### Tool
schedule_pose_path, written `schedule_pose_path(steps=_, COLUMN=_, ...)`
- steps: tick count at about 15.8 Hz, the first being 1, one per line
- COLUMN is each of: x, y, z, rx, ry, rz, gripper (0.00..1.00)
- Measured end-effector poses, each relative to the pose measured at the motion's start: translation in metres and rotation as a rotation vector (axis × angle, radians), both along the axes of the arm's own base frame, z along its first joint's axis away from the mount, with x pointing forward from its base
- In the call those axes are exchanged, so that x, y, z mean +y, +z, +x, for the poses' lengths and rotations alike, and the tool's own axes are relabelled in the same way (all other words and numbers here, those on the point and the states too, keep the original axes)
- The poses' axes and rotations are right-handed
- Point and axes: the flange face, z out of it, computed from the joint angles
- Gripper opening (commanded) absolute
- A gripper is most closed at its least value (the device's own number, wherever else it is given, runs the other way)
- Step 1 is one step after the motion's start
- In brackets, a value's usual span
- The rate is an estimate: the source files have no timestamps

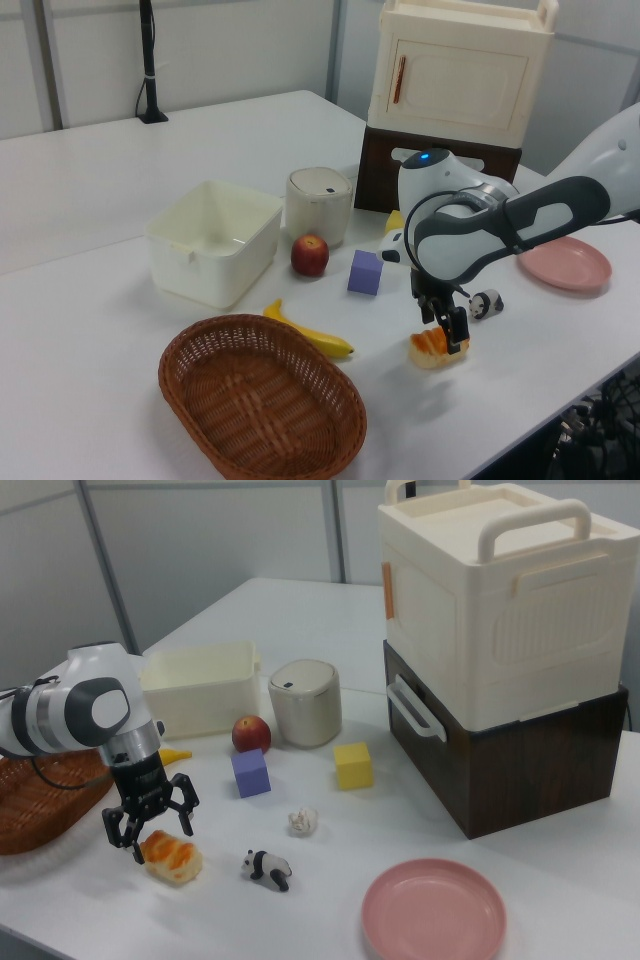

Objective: Put the bread in the basket
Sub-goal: 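Lift the held bread roll off the table, then carry the bread roll over the wicker basket and lower it inside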

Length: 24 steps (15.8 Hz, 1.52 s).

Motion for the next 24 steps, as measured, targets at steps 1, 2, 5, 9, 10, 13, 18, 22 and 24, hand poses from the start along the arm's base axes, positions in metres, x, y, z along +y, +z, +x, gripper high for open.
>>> schedule_pose_path(steps=1, x=0.000, y=-0.002, z=-0.001, rx=0.003, ry=0.005, rz=-0.005, gripper=0.97)
schedule_pose_path(steps=2, x=-0.001, y=-0.004, z=-0.001, rx=0.007, ry=0.010, rz=-0.010, gripper=0.97)
schedule_pose_path(steps=5, x=0.000, y=-0.012, z=0.001, rx=0.001, ry=0.032, rz=-0.020, gripper=0.70)
schedule_pose_path(steps=9, x=-0.001, y=-0.019, z=0.002, rx=0.007, ry=0.060, rz=-0.044, gripper=0.10)
schedule_pose_path(steps=10, x=-0.001, y=-0.019, z=0.002, rx=0.008, ry=0.061, rz=-0.045, gripper=0.09)
schedule_pose_path(steps=13, x=-0.001, y=-0.018, z=0.003, rx=0.006, ry=0.061, rz=-0.045, gripper=0.05)
schedule_pose_path(steps=18, x=-0.001, y=-0.016, z=0.005, rx=-0.005, ry=0.040, rz=-0.047, gripper=0.05)
schedule_pose_path(steps=22, x=0.002, y=0.003, z=0.020, rx=-0.086, ry=-0.091, rz=-0.056, gripper=0.06)
schedule_pose_path(steps=24, x=0.007, y=0.020, z=0.032, rx=-0.139, ry=-0.199, rz=-0.048, gripper=0.06)
